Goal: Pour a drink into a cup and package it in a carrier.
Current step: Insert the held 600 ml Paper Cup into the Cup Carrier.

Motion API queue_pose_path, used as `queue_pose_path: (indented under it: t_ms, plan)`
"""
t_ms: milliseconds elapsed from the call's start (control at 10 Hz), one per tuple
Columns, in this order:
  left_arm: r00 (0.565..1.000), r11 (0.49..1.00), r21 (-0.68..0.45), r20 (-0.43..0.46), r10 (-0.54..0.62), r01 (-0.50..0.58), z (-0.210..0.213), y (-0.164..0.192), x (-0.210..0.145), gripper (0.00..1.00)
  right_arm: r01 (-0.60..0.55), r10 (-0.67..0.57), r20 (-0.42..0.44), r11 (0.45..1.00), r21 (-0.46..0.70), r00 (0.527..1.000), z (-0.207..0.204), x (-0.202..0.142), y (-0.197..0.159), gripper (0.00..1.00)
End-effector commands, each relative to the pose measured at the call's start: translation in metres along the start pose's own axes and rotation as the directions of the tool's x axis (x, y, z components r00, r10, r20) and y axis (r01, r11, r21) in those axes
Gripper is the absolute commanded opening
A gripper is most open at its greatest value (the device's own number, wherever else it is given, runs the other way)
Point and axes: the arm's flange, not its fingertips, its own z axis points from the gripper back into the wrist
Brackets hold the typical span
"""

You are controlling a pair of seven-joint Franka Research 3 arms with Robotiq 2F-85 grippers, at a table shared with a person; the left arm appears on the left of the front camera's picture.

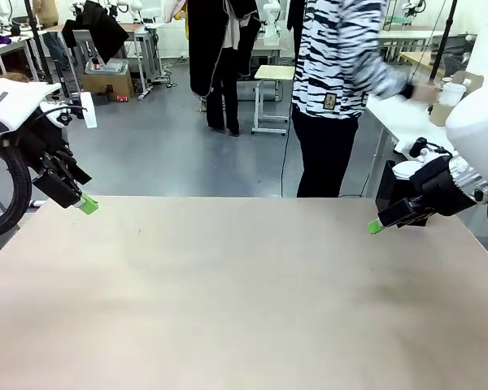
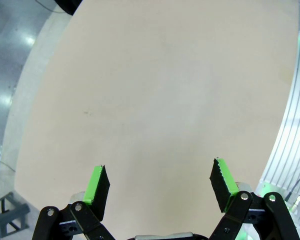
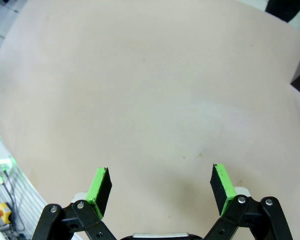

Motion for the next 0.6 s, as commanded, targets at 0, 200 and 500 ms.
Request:
queue_pose_path:
  t_ms: [0,200,500]
  plan:
    - [1.000,1.000,-0.008,0.007,0.016,-0.016,0.0012,-0.0002,0.0010,1.00,-0.013,0.013,0.026,1.000,0.021,1.000,0.0005,0.0005,-0.0014,1.00]
    - [1.000,1.000,-0.008,0.007,0.016,-0.016,0.0012,-0.0002,0.0010,1.00,-0.013,0.013,0.026,1.000,0.021,1.000,0.0005,0.0005,-0.0014,1.00]
    - [1.000,1.000,-0.008,0.007,0.016,-0.016,0.0012,-0.0002,0.0010,1.00,-0.013,0.013,0.026,1.000,0.021,1.000,0.0005,0.0005,-0.0014,1.00]
